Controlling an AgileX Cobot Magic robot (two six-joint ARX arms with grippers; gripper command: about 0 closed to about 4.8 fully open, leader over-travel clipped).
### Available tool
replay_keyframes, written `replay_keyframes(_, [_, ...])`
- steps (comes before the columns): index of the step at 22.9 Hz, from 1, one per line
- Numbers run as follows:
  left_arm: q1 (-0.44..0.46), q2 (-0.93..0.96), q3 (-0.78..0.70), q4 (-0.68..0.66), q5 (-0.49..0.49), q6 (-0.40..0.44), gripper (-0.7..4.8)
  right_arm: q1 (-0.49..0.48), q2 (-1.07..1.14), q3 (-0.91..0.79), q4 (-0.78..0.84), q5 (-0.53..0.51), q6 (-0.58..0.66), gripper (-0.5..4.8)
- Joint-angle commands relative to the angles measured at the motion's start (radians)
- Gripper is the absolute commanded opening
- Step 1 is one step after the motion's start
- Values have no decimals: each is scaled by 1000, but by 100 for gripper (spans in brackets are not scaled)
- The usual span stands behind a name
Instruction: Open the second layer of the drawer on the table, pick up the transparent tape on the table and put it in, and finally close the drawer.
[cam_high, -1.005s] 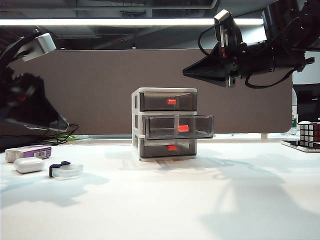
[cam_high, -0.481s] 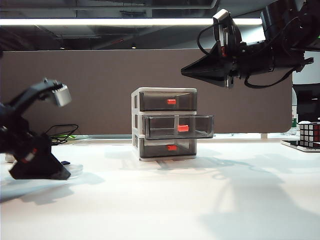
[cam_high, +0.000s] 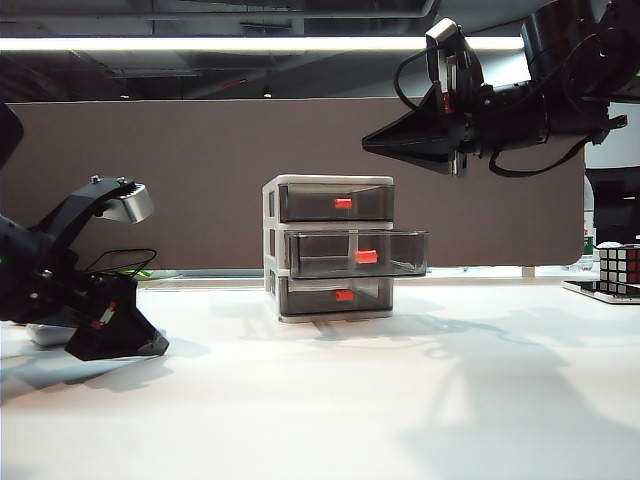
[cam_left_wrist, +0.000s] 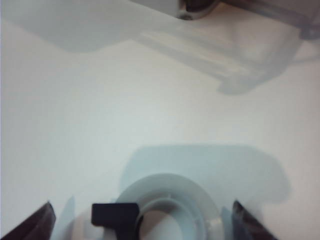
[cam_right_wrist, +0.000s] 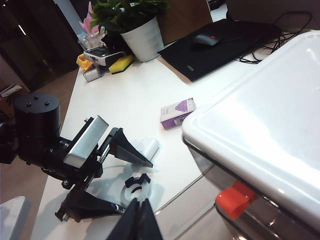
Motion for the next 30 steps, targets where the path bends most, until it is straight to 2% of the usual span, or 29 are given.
replay_keyframes(1, [-1,13,0,1,-2,-47,457,1,-10,4,4,-4,-3,-5])
replay_keyframes(2, [-1,13,0,0,-2,-51,454,1,-10,4,4,-4,-3,-5])
replay_keyframes(3, [-1,13,0,-2,0,-70,420,1,-10,4,3,-4,-3,-5])
replay_keyframes(5, [-1,13,0,-5,1,-92,395,1,-10,4,3,-4,-3,-5])
replay_keyframes(9, [-1,13,-2,-28,44,-106,394,1,-10,4,3,-3,-3,-5])
replay_keyframes(24, [-2,14,-2,-45,46,-106,392,2,-10,4,2,-2,-3,-5])
replay_keyframes(25, [-2,14,-2,-45,46,-106,378,2,-10,4,1,-2,-3,-5])
replay_keyframes(27, [-2,14,-2,-42,86,-103,229,2,-10,4,-3,-2,-3,-5])
replay_keyframes(28, [-2,14,-2,-42,93,-103,204,2,-10,4,-3,-2,-3,-5])
replay_keyframes(30, [-2,14,-2,-42,94,-103,203,2,-10,4,-3,-2,-3,-5])
